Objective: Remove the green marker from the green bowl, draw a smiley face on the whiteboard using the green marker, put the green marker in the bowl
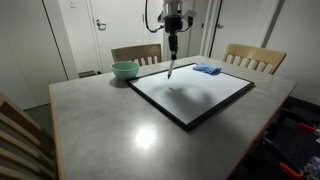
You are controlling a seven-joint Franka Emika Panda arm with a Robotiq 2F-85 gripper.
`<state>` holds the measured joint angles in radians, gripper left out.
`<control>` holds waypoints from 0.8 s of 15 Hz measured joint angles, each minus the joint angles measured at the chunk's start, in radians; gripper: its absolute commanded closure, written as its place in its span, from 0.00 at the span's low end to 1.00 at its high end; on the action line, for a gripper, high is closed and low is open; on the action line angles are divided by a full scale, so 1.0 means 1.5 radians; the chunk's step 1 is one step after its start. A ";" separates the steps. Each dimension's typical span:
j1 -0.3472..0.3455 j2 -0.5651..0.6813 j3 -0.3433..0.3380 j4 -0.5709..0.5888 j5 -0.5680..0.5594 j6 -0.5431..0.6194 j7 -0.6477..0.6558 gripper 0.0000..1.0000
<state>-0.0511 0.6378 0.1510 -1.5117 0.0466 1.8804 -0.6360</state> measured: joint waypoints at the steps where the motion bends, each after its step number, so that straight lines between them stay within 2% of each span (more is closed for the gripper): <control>1: 0.001 0.000 0.000 -0.002 0.000 0.006 0.000 0.95; 7: 0.001 0.003 -0.007 -0.020 -0.003 0.053 0.000 0.95; 12: -0.004 0.004 -0.017 -0.020 -0.003 0.063 0.000 0.95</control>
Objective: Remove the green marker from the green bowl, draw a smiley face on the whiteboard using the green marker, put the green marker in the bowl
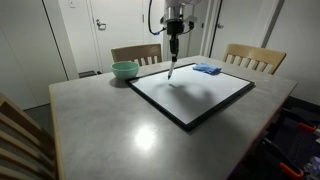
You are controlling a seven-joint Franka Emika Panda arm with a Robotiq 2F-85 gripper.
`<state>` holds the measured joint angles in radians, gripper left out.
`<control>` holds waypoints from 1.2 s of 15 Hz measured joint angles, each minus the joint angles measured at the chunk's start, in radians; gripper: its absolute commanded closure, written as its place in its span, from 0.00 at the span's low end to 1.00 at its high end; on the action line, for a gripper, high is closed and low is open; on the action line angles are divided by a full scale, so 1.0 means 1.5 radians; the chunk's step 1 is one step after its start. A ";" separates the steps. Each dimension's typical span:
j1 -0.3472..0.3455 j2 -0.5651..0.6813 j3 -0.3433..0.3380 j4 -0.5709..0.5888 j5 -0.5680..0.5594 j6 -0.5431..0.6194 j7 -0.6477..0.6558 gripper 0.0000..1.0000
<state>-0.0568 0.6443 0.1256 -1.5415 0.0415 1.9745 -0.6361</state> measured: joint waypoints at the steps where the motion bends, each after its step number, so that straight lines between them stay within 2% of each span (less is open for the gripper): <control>1: 0.000 0.000 -0.001 0.000 0.000 0.000 0.000 0.95; 18: 0.003 0.010 0.002 -0.017 0.000 0.024 0.000 0.95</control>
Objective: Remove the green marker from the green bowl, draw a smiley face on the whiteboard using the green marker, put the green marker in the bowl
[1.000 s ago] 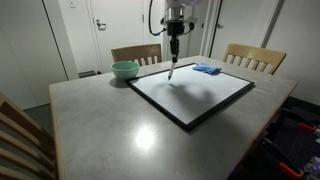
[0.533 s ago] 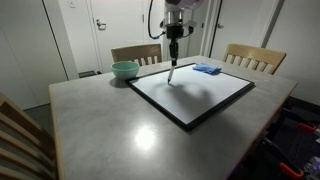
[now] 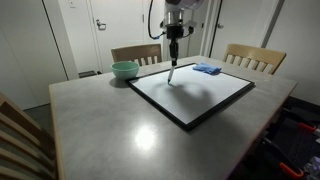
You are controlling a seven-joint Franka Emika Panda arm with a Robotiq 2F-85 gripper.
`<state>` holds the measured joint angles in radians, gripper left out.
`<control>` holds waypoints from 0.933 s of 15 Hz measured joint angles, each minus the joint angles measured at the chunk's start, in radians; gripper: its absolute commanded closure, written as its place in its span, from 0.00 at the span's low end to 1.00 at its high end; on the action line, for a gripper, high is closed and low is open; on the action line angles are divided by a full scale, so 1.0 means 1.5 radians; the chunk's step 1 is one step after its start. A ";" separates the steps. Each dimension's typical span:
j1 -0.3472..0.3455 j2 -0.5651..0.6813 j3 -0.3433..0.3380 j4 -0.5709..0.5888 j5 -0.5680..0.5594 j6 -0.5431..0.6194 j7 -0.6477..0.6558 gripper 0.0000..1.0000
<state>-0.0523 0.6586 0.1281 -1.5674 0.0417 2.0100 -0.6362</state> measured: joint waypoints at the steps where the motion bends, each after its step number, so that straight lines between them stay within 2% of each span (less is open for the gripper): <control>1: 0.000 0.000 0.000 0.000 0.000 0.000 0.000 0.95; 14: -0.006 0.000 -0.001 0.000 0.000 -0.019 0.000 0.95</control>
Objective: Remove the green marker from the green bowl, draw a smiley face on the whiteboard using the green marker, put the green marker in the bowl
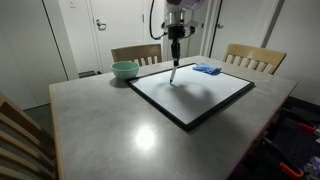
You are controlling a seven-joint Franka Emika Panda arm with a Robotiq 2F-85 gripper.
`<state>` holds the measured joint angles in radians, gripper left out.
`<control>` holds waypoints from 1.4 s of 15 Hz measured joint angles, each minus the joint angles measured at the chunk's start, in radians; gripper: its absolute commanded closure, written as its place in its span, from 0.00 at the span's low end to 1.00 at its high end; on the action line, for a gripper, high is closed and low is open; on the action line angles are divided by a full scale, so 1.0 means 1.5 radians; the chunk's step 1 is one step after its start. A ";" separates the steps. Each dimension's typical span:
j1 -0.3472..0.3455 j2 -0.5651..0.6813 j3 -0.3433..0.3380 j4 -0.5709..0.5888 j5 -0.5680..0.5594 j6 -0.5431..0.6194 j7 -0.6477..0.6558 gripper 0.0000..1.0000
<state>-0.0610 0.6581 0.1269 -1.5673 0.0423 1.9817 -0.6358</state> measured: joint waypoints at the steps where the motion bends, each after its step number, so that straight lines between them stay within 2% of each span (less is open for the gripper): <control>1: 0.000 0.000 0.000 0.000 0.000 -0.004 0.000 0.95; 21: -0.007 0.000 -0.006 0.000 0.000 -0.055 0.000 0.95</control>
<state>-0.0714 0.6575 0.1176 -1.5668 0.0426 1.8997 -0.6353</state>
